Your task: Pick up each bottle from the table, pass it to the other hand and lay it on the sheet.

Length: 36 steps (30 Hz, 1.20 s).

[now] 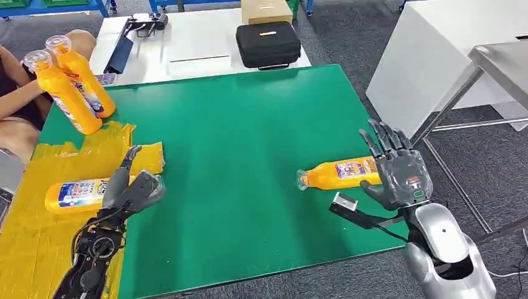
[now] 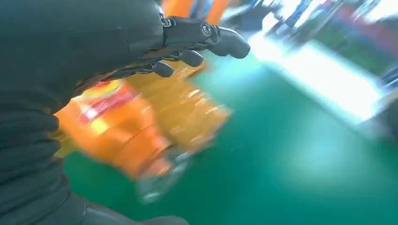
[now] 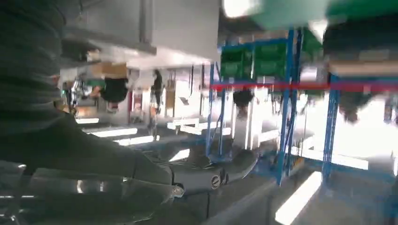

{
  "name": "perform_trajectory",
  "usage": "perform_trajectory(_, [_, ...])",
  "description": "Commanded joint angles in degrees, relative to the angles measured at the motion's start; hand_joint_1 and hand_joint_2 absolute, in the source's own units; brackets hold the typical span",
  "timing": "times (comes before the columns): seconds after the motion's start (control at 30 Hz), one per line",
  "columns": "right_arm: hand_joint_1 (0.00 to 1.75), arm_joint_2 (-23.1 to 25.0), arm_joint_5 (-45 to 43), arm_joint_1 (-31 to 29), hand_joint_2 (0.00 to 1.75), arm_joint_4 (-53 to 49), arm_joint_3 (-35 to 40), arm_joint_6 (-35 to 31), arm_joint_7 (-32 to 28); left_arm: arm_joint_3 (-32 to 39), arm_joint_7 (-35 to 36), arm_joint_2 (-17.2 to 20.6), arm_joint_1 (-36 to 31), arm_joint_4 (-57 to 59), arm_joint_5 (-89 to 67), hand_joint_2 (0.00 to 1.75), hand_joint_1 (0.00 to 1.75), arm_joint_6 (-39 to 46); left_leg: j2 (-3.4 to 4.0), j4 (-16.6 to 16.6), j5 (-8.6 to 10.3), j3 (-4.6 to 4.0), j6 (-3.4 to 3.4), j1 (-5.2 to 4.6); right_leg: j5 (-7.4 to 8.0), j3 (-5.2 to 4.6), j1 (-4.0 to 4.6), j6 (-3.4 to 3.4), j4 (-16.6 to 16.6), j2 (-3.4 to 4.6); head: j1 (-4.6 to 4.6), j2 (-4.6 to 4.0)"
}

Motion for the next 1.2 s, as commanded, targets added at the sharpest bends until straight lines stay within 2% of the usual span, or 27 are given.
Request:
perform_trajectory(0.03, [0.0,2.5,0.88,-7.05,1.75,10.41,-2.56,-6.46,-1.26,-5.46,-0.66,2.65,2.8,-15.05,-0.57,1.75,0.0,0.02,0.17,-0.01,-0.13,0.23,-0.13,0.1,-0.05,0.24,0.09,-0.15,-0.11,0.36,0.02,0.0])
perform_trajectory(0.13, [0.0,2.79,0.2,-7.31,1.75,10.89,-2.8,-7.53,-1.49,-5.62,-1.37,2.43,2.99,-15.35,-1.15,1.75,0.0,1.3,0.1,-0.04,-0.13,0.28,-0.16,0.09,-0.07,0.28,0.07,-0.18,-0.11,0.32,0.0,0.0])
perform_trajectory(0.23, [0.0,2.34,-0.05,-7.99,1.75,12.5,-2.84,-6.9,-1.37,-5.92,-1.46,2.08,3.39,-16.76,-1.13,1.75,0.0,1.47,0.23,-0.06,-0.26,0.54,-0.27,0.16,-0.15,0.53,0.13,-0.32,-0.18,0.6,-0.02,0.0])
perform_trajectory(0.27, [0.0,2.11,-1.16,-8.18,1.75,12.96,-2.89,-5.01,-1.19,-5.98,-1.43,2.01,3.39,-16.98,-1.19,1.75,0.0,1.35,0.24,-0.03,-0.24,0.47,-0.23,0.14,-0.13,0.46,0.12,-0.28,-0.16,0.57,0.02,0.02])
perform_trajectory(0.47, [0.0,1.98,-1.21,-8.37,1.75,13.34,-3.06,-4.99,-1.2,-6.05,-1.39,1.99,3.4,-17.16,-1.28,1.75,0.0,1.31,0.03,-0.02,-0.07,0.14,-0.08,0.07,-0.02,0.15,0.06,-0.09,-0.08,0.16,0.0,0.0])
perform_trajectory(0.53, [0.0,1.37,-3.8,-8.24,1.75,13.65,-2.87,0.97,-0.79,-5.92,-1.75,1.76,3.57,-17.4,-0.03,1.75,0.0,0.57,0.1,-0.04,-0.17,0.36,-0.17,0.1,-0.09,0.38,0.08,-0.2,-0.14,0.37,-0.02,0.0])
perform_trajectory(0.6, [0.0,-0.26,-7.29,-8.21,1.75,15.31,-3.03,10.05,-0.85,-5.09,-4.45,0.55,4.74,-20.1,11.08,1.75,0.0,-4.42,0.04,-0.02,-0.13,0.27,-0.15,0.11,-0.07,0.31,0.09,-0.17,-0.12,0.27,0.0,0.0])
perform_trajectory(0.67, [0.0,-1.72,-8.65,-8.48,1.75,17.83,-2.78,15.06,-1.24,-4.45,-5.51,0.1,5.77,-22.72,18.06,1.75,0.0,-7.37,0.0,-0.01,-0.1,0.19,-0.11,0.09,-0.05,0.24,0.08,-0.13,-0.11,0.18,0.0,0.0])
perform_trajectory(0.8, [0.0,-2.94,-11.08,-10.34,1.75,24.69,-1.4,20.89,-3.59,-4.39,-5.18,0.29,6.49,-26.89,23.48,1.75,0.0,-9.71,0.04,0.01,-0.11,0.17,-0.1,0.09,-0.04,0.21,0.08,-0.11,-0.11,0.22,-0.02,0.0])
perform_trajectory(0.9, [0.0,-2.7,-11.62,-12.91,1.75,29.37,-0.25,22.27,-3.88,-4.65,-4.81,0.07,6.4,-27.71,24.9,1.75,0.0,-10.66,0.14,-0.03,-0.19,0.38,-0.17,0.13,-0.07,0.43,0.11,-0.21,-0.19,0.43,-0.02,0.0])
perform_trajectory(1.03, [0.0,-3.83,-12.54,-15.08,1.75,33.52,1.15,23.58,-4.05,-5.51,-4.53,-0.04,5.39,-26.77,24.97,1.75,0.0,-11.1,0.06,-0.04,-0.06,0.17,-0.11,0.07,0.0,0.2,0.07,-0.12,-0.12,0.23,0.0,0.0])
perform_trajectory(1.2, [0.0,-4.38,-11.91,-16.97,1.75,36.52,2.09,20.23,-3.46,-5.76,-3.97,-0.13,5.12,-25.79,25.28,1.75,0.0,-10.98,0.04,-0.01,-0.08,0.17,-0.08,0.07,-0.01,0.19,0.07,-0.1,-0.1,0.19,0.0,0.0])
